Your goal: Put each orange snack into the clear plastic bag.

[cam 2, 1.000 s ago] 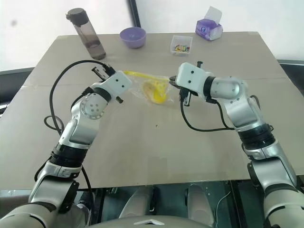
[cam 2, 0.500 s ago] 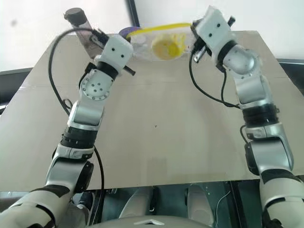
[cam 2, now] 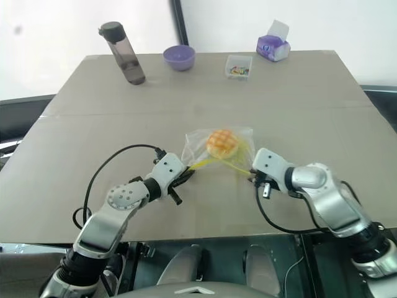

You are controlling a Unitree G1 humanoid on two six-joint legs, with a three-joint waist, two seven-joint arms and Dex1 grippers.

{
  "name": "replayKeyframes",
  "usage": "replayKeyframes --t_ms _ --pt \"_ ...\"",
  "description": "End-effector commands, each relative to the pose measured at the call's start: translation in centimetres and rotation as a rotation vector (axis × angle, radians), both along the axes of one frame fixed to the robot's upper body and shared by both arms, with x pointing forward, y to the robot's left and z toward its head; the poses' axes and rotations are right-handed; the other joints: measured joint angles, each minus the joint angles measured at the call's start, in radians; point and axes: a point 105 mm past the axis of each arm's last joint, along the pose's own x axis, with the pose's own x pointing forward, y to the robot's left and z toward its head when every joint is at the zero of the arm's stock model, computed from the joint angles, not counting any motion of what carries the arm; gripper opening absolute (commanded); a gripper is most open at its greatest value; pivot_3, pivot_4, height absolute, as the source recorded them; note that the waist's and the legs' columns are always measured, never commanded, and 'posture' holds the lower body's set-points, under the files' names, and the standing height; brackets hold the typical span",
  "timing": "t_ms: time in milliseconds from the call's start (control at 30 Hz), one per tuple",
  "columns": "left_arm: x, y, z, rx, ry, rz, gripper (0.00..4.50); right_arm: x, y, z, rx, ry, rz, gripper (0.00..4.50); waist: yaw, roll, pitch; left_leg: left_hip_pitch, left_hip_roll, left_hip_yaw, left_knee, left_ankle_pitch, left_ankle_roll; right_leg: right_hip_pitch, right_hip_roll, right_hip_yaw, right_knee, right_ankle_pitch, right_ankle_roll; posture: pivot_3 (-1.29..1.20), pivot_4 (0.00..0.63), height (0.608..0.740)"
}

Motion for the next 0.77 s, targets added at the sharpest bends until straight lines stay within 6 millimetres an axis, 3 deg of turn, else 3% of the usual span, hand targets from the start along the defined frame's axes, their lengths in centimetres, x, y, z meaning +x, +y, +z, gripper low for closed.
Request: replayKeyframes --t_ms 33,67,133,300,367,533,667,767 --pt "0.3 0.7 1.5 -0.114 -0.047 0.051 1.67 -0.4 -1.5 1.7 0.049 0.007 -0.025 2.23 0.0 0.0 0.0 -0.001 0.0 0.0 0.0 0.0 0.0 0.0 0.0 0.0 0.0 0.0 0.0 0.0 0.15 0.74" --pt "0.4 1.2 2.0 -0.155 -0.058 0.072 2.31 -0.2 -2.2 1.9 0.068 0.004 -0.054 2.24 0.001 0.0 0.0 -0.001 0.0 0.0 0.0 0.0 0.0 -0.001 0.0 0.0 0.0 0.0 0.0 0.0 0.15 0.74" --pt "0.4 1.9 2.6 -0.21 -0.067 0.075 2.66 0.0 -3.6 2.2 0.09 -0.006 -0.083 2.24 0.005 0.0 0.0 -0.007 0.0 -0.002 0.0 0.0 0.0 -0.005 0.0 -0.001 0.0 0.001 0.0 0.0 0.15 0.74" --pt "-2.2 3.0 3.7 -0.382 0.006 -0.031 2.66 0.4 -5.9 4.0 0.381 -0.039 -0.183 2.24 0.004 0.0 0.001 -0.009 0.0 -0.001 -0.005 0.0 0.0 -0.007 -0.001 0.0 -0.006 0.001 0.0 0.0 0.15 0.74" --pt "-3.7 4.0 3.7 -0.422 0.053 -0.043 2.66 0.0 -7.6 3.8 0.432 -0.049 -0.227 2.24 0.007 0.0 0.001 -0.009 0.0 0.0 -0.006 -0.001 0.0 -0.008 -0.001 0.0 -0.007 0.001 0.0 0.0 0.15 0.74" --pt "-6.9 6.0 3.8 -0.443 0.133 -0.011 2.66 -3.7 -9.9 2.1 0.479 0.132 -0.19 2.24 0.022 0.0 0.001 -0.01 0.001 0.0 -0.006 -0.001 0.001 -0.007 -0.002 -0.001 -0.009 0.001 0.0 0.0 0.15 0.74" --pt "-9.1 7.1 4.0 -0.434 0.168 -0.018 2.66 -5.0 -11.4 2.7 0.542 0.134 -0.173 2.24 0.018 0.0 0.001 -0.007 0.002 0.003 -0.007 -0.002 0.002 -0.005 -0.002 0.001 -0.01 0.001 -0.001 0.0 0.15 0.74" --pt "-9.7 7.6 3.8 -0.397 0.196 -0.02 2.66 -5.8 -12.6 3.1 0.564 0.158 -0.161 2.24 0.019 0.0 0.001 -0.005 0.003 0.005 -0.008 -0.002 0.002 -0.004 -0.002 0.003 -0.01 0.0 -0.001 0.0 0.15 0.74"
